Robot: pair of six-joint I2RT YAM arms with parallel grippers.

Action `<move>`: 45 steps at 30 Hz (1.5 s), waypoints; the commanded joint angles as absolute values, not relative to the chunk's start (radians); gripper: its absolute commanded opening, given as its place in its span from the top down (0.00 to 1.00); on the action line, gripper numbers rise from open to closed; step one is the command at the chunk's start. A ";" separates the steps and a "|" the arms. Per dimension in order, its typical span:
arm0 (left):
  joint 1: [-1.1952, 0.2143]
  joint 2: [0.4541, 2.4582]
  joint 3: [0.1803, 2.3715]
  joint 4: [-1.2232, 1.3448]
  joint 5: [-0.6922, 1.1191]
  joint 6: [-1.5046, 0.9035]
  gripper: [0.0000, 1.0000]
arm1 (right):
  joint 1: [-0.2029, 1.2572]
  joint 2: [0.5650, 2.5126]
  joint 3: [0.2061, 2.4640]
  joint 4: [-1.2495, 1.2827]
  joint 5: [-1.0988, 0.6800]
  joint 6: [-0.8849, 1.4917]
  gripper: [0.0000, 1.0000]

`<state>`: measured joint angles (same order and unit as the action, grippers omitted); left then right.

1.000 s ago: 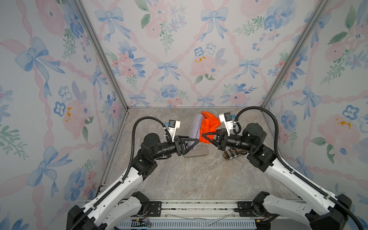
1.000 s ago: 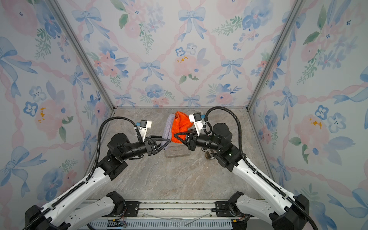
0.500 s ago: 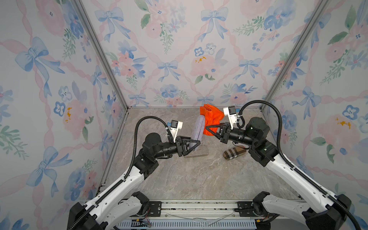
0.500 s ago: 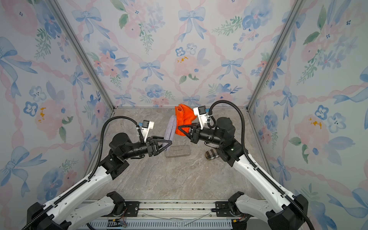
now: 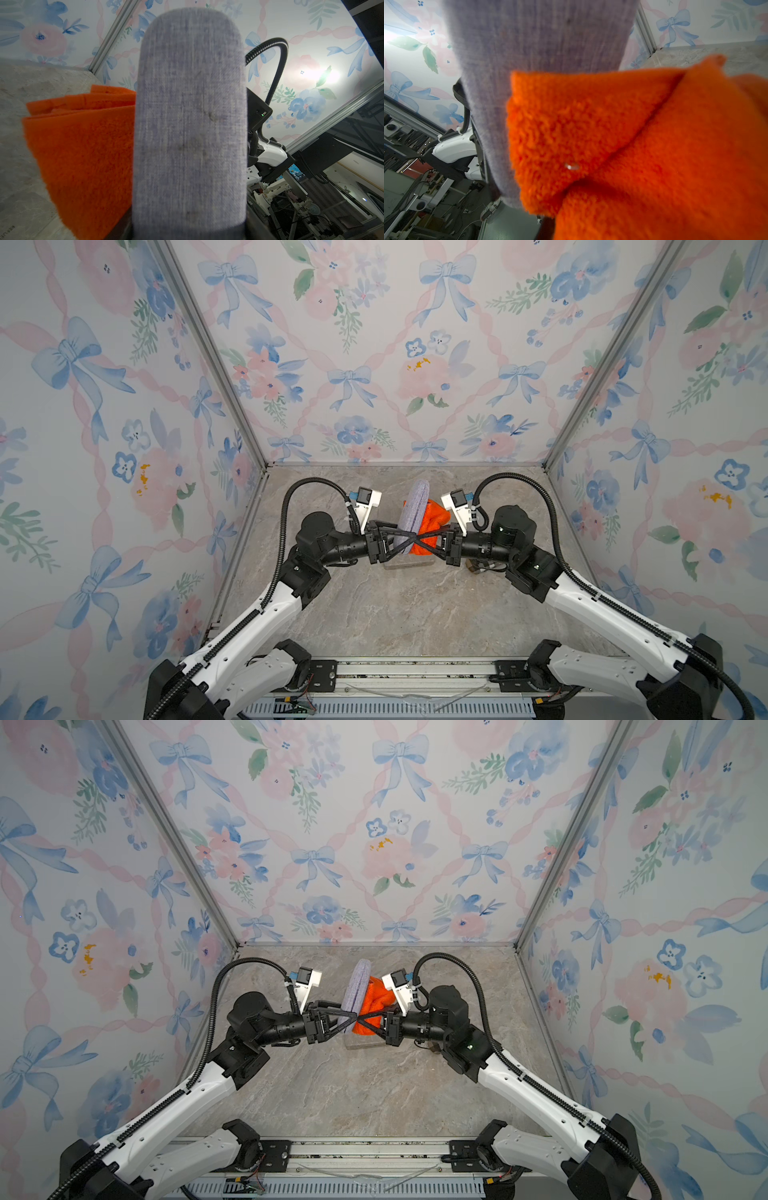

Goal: Wipe the eyeglass case
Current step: Wipe the dirt from the eyeglass case.

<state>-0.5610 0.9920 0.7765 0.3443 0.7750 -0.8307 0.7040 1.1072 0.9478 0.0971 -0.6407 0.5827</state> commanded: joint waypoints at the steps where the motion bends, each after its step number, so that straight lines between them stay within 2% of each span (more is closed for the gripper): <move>1: -0.571 0.993 0.764 0.335 0.840 -0.815 0.65 | 0.641 1.117 1.108 0.120 -0.714 0.508 1.00; 7: -0.570 0.965 0.707 0.325 0.824 -0.819 0.65 | 0.556 1.134 1.165 0.120 -0.752 0.523 1.00; 14: -0.566 0.982 0.727 0.343 0.828 -0.815 0.65 | 0.677 1.089 0.946 0.225 -0.718 0.583 1.00; 18: -0.558 1.003 0.774 0.378 0.838 -0.826 0.65 | 0.757 1.101 0.816 0.406 -0.725 0.697 1.00; 22: -0.559 1.027 0.789 0.387 0.841 -0.837 0.65 | 0.802 1.117 0.824 0.444 -0.729 0.682 1.00; 25: -0.558 1.033 0.783 0.387 0.848 -0.844 0.65 | 0.769 1.113 0.906 0.340 -0.730 0.588 1.00; 30: -0.558 1.006 0.758 0.379 0.846 -0.847 0.64 | 0.616 1.098 1.004 0.313 -0.787 0.585 1.00; 33: -0.559 1.001 0.749 0.378 0.840 -0.848 0.64 | 0.601 1.088 1.034 0.224 -0.764 0.532 1.00; 39: -0.556 1.036 0.782 0.407 0.834 -0.853 0.65 | 0.734 1.075 0.934 0.259 -0.719 0.547 1.00; 45: -0.546 1.074 0.807 0.477 0.828 -0.897 0.65 | 0.857 1.094 0.806 0.483 -0.685 0.664 1.00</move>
<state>-0.5220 1.0348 0.7673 0.4301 0.8017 -0.8707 0.7578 1.0653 0.8379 0.3386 -0.6029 0.6128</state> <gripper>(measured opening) 0.591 0.109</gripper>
